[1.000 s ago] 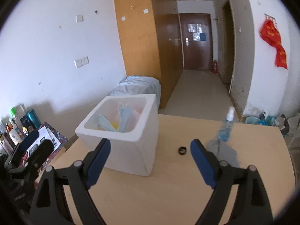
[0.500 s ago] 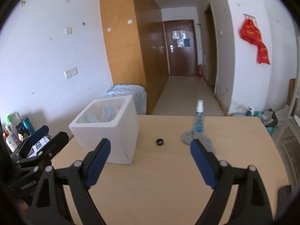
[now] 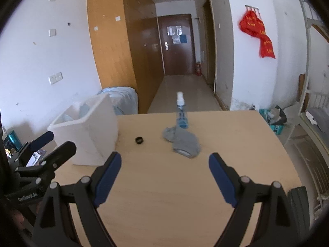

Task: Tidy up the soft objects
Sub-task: 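Withdraw both grippers from the box back over the table, then reach the right gripper to the grey sock and close on it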

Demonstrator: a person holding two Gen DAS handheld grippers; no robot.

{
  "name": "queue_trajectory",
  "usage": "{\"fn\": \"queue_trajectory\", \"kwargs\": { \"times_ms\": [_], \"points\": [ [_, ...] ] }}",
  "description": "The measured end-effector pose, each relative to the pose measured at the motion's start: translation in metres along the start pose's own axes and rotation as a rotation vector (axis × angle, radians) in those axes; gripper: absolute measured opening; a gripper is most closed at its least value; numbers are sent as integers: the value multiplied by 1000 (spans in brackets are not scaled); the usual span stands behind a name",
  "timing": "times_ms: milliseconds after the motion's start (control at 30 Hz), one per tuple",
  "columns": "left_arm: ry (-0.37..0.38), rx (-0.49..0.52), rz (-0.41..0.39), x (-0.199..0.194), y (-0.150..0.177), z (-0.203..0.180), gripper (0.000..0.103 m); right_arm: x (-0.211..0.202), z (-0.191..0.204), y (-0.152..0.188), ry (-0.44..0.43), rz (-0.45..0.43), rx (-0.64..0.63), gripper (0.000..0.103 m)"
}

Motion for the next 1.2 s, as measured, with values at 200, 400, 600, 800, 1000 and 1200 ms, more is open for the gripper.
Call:
{"fn": "queue_trajectory", "kwargs": {
  "times_ms": [200,400,600,800,1000,1200],
  "points": [
    [16,19,18,26,3,-10,103,14,-15,2,11,31,-3,89],
    [35,35,51,56,8,-20,103,29,-27,-4,44,35,-35,89],
    [38,53,94,82,18,-22,103,61,-45,-7,68,82,-38,89],
    [49,54,128,99,27,-16,103,89,-53,-1,63,154,-41,89],
    [86,52,135,115,24,-18,103,107,-50,-3,39,193,-51,89],
    [98,77,142,119,26,-20,103,136,-44,-6,4,242,-69,89]
  ]
}}
Point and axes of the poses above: each gripper's, at about its wrist camera, not at the fingertips, and x roughly the way its jaws point, z to its left, y to its underside, the point moved 10 cm from there along x, roughly the way its jaws point, and after that the axes turned 10 degrees about x, right-handed, at the moved point
